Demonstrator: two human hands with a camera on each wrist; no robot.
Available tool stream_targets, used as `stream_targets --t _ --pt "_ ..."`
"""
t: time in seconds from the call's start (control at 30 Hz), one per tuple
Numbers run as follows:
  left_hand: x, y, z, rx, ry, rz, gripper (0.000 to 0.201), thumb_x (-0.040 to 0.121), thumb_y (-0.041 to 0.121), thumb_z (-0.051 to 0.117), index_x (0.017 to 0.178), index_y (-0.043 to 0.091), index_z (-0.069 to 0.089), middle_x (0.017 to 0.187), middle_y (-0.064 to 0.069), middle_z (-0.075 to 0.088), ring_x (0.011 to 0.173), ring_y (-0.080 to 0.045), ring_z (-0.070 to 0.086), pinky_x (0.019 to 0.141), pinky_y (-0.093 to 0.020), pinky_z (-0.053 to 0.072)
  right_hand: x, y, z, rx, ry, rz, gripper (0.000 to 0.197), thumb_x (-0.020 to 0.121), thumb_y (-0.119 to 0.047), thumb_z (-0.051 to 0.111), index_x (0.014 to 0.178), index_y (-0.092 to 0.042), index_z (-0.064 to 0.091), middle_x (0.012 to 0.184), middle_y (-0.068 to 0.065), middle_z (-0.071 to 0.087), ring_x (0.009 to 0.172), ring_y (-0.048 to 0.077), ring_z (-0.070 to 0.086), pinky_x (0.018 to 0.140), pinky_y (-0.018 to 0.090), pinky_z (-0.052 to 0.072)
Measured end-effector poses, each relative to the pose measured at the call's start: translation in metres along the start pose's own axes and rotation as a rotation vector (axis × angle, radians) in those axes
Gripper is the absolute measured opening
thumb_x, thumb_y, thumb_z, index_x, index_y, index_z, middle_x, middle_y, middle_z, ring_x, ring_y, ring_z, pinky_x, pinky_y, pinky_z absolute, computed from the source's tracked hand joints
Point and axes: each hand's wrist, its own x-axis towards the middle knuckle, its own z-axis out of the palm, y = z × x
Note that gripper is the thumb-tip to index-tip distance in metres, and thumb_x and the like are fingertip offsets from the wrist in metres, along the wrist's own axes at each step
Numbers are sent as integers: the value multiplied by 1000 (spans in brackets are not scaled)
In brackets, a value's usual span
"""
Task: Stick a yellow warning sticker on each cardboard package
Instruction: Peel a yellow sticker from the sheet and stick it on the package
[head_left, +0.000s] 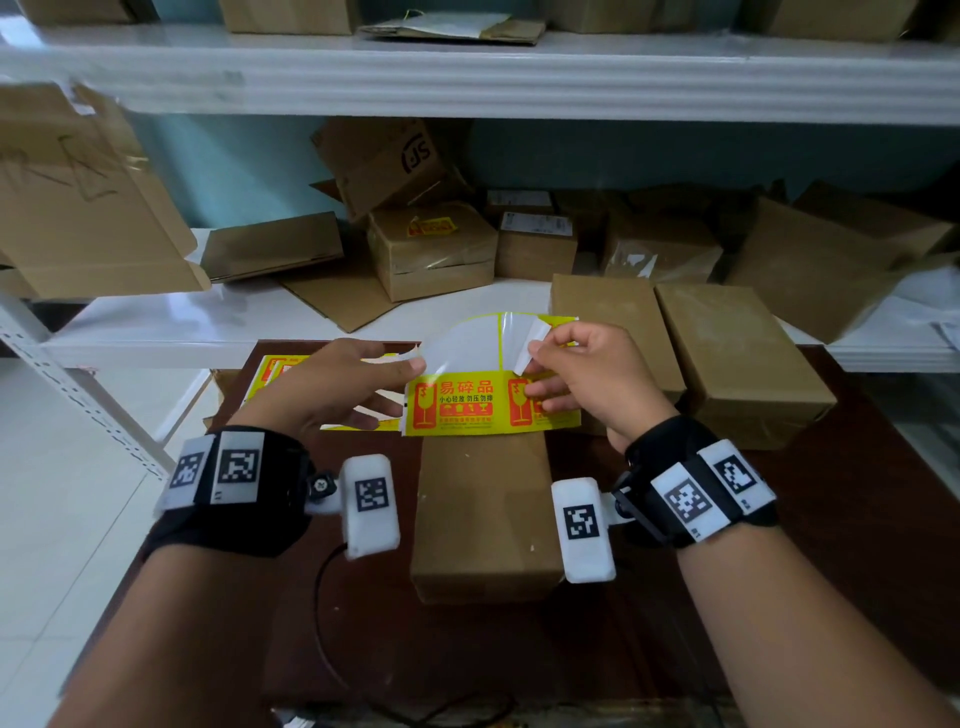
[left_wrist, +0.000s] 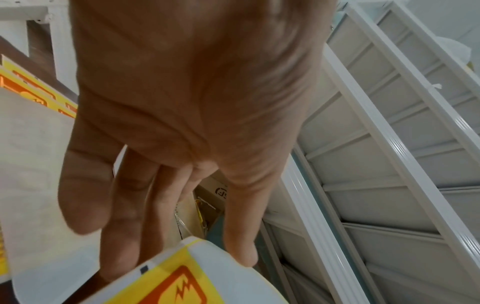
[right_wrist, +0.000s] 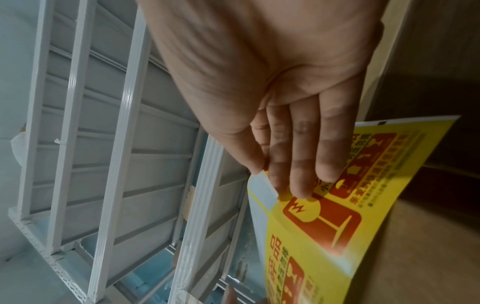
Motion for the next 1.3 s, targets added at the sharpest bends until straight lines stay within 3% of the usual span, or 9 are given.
stream_targets --t 0.13,0.2,0.27,0.47,0.73,0.97,1.2,1.3 --pt "0 2 4 15 1 33 66 81 38 80 140 23 55 96 -3 78 77 -14 67 60 -28 53 1 2 1 20 13 -3 14 98 -17 65 84 -12 63 83 7 73 56 12 69 50 23 55" --pt "0 3 4 12 27 49 46 80 33 82 123 25 65 99 -9 76 80 -15 62 63 -29 52 2 3 0 24 17 -2 15 97 -17 65 84 -13 63 82 6 73 55 12 69 50 24 55" --pt "-1 4 4 -9 59 82 27 81 28 81 105 24 71 92 -7 73 81 -15 59 66 -30 51 3 3 -1 20 14 -2 14 97 -17 66 84 -14 63 81 5 73 56 12 69 50 24 55" --pt "-2 4 5 -35 124 150 8 85 23 78 87 16 78 77 0 72 76 -13 61 72 -32 55 5 6 -1 -6 7 1 14 97 -17 66 83 -15 63 77 2 73 60 16 69 52 25 53" --pt "-6 6 9 -51 141 176 12 88 21 75 92 9 75 86 -13 76 72 -16 62 65 -27 57 10 9 -1 -51 26 -5 10 97 -16 65 87 -14 64 77 1 75 61 17 69 54 27 52" --pt "-5 5 8 -33 176 191 9 88 19 75 89 10 75 85 -13 74 73 -17 61 63 -27 54 12 12 -3 -75 38 -9 9 96 -16 65 88 -15 65 79 2 74 60 14 69 52 25 53" --pt "-3 3 8 -25 200 197 8 90 21 72 91 13 74 70 1 72 66 -13 63 62 -27 52 12 11 -4 -89 34 -12 11 96 -15 65 86 -12 66 81 5 74 61 15 68 55 27 53" --pt "-2 3 7 -30 200 192 9 90 21 72 93 13 74 79 -4 75 70 -15 65 66 -31 53 12 11 -4 -89 41 -7 9 96 -14 64 87 -12 66 82 5 74 61 15 68 55 28 53"
